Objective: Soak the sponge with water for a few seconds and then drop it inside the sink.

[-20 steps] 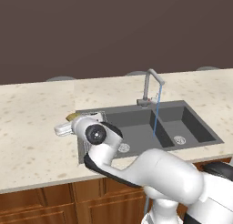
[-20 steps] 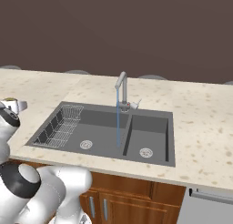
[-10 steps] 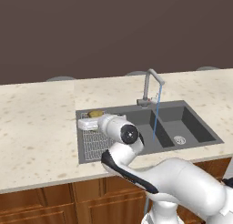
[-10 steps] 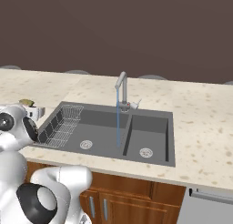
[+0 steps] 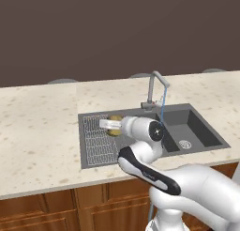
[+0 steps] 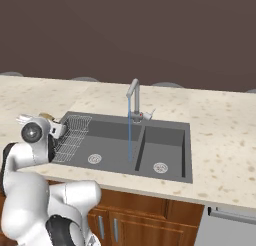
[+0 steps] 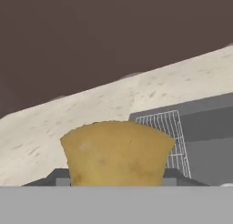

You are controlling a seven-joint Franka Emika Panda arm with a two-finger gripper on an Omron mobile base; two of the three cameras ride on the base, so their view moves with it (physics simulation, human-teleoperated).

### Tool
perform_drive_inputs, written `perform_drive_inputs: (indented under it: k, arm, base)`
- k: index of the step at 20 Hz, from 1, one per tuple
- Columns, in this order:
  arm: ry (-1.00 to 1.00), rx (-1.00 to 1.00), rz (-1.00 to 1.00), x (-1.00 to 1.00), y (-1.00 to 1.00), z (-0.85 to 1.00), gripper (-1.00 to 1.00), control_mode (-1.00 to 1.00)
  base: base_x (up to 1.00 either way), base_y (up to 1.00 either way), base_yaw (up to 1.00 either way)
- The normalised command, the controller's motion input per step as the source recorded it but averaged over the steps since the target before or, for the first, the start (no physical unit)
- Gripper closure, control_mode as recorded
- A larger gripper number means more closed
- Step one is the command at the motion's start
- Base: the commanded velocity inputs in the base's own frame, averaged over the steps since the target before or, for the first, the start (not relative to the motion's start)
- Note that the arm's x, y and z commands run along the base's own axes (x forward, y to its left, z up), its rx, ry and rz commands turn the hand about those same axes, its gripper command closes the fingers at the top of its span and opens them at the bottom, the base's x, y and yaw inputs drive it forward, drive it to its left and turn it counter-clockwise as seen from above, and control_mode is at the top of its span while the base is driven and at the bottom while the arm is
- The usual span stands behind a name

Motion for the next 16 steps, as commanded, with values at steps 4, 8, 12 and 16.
perform_drive_inputs:
  k: [4, 8, 12, 16]
  arm:
    - [0.19, 0.07, -0.14, 0.09, -0.52, 0.01, 1.0, -1.0]
    - [0.17, 0.04, -0.18, 0.07, -0.42, 0.1, 1.0, -1.0]
    - [0.04, 0.0, -0.19, 0.0, -0.36, 0.11, 1.0, -1.0]
    - [0.0, 0.0, -0.19, 0.0, -0.22, 0.0, 1.0, -1.0]
  base:
    - [0.0, 0.0, 0.0]
    - [0.0, 0.0, 0.0]
    - [0.0, 0.0, 0.0]
    - [0.0, 0.0, 0.0]
